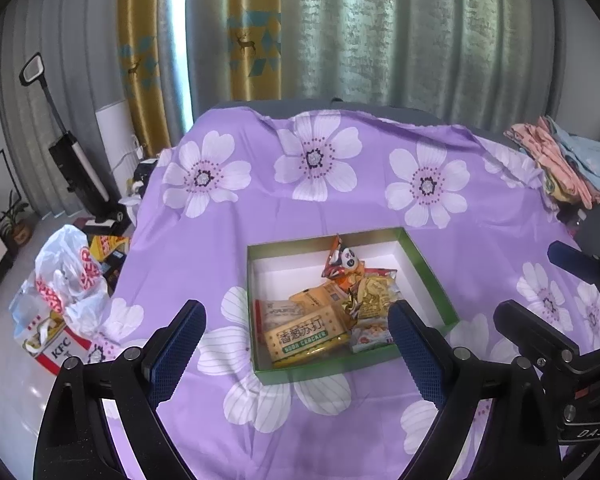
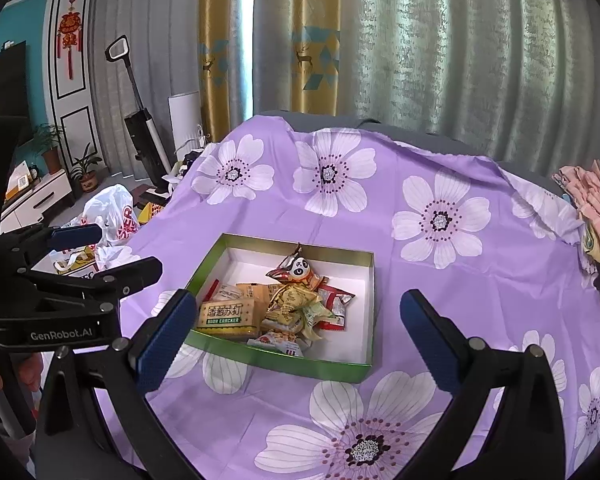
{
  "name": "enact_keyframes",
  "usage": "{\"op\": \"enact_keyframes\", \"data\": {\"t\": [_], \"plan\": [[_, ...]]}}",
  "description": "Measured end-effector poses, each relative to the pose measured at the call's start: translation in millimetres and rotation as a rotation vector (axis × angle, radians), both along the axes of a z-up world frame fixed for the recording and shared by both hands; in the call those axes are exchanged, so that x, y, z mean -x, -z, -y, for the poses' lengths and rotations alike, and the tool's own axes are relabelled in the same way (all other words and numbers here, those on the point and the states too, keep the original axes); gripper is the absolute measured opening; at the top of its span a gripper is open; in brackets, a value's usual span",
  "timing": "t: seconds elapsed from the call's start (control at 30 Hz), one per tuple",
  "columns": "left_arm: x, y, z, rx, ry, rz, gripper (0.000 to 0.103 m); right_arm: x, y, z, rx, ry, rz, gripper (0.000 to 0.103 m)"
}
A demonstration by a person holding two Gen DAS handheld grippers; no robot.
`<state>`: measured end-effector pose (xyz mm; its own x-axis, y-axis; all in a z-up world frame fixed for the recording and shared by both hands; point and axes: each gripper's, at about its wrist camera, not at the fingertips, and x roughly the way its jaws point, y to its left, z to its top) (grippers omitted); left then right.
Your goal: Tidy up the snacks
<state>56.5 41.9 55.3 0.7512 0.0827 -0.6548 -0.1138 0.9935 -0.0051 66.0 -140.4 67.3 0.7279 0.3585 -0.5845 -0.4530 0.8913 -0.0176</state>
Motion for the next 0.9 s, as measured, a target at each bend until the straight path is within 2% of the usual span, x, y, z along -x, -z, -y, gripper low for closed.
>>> {"op": "enact_keyframes", "data": {"t": [0.9], "plan": [[2.3, -2.3, 2.0, -0.003, 0.000, -0.001, 0.092, 4.9, -4.4, -4.0, -0.002, -0.005, 0.002, 0.102]]}}
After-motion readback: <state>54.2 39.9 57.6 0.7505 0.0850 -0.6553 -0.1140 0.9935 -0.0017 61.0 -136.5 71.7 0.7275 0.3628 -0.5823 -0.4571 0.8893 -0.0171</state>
